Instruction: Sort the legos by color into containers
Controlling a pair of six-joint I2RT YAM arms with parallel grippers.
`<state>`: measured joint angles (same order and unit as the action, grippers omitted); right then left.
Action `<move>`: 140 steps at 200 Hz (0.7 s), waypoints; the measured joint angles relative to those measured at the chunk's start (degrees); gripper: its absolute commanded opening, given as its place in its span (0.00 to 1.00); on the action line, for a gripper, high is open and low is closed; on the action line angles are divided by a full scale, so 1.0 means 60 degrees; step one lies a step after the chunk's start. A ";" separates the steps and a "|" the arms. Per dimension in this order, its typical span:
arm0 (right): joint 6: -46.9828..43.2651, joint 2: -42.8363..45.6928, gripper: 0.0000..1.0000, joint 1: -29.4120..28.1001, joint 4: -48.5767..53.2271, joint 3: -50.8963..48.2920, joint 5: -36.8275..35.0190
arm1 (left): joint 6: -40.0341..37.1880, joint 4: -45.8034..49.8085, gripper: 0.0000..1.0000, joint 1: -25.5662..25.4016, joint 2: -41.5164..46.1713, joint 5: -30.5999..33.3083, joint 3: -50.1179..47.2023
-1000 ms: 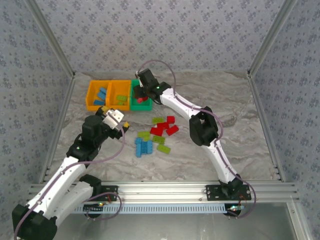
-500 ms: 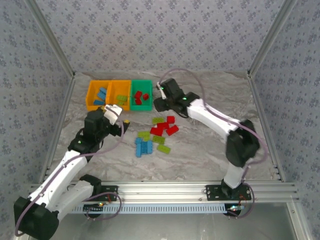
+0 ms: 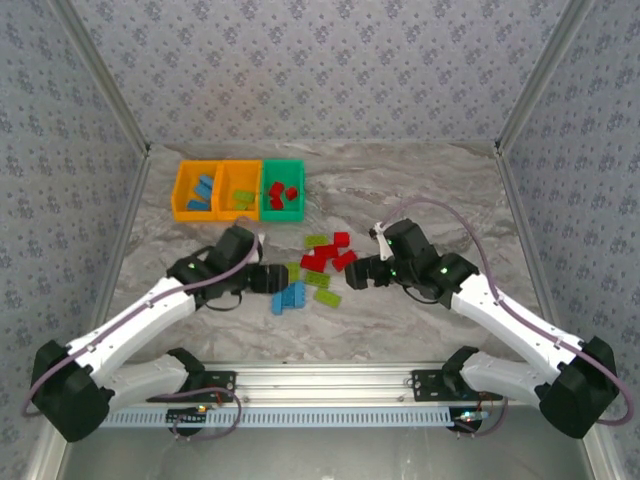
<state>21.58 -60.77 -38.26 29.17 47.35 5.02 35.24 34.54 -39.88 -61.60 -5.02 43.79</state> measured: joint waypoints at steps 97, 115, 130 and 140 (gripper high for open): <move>0.0550 0.0004 1.00 0.0233 -0.0102 -0.0015 0.0244 | 0.1140 -0.1293 0.43 -0.0321 -0.2153 0.0149 -0.0841; 0.0601 0.0007 1.00 0.0240 -0.0098 -0.0044 0.0244 | 0.1151 -0.1453 0.37 -0.0321 -0.2393 0.0251 -0.0867; 0.0659 0.0007 1.00 0.0240 -0.0095 -0.0058 0.0244 | 0.1140 -0.1512 0.34 -0.0321 -0.2510 0.0302 -0.0918; 0.0692 0.0007 1.00 0.0240 -0.0095 -0.0058 0.0248 | 0.1133 -0.1519 0.34 -0.0321 -0.2510 0.0350 -0.0958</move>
<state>25.74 -60.73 -36.82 28.60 47.00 6.50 42.04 25.43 -41.80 -76.66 -2.92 38.04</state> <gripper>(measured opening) 0.999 0.344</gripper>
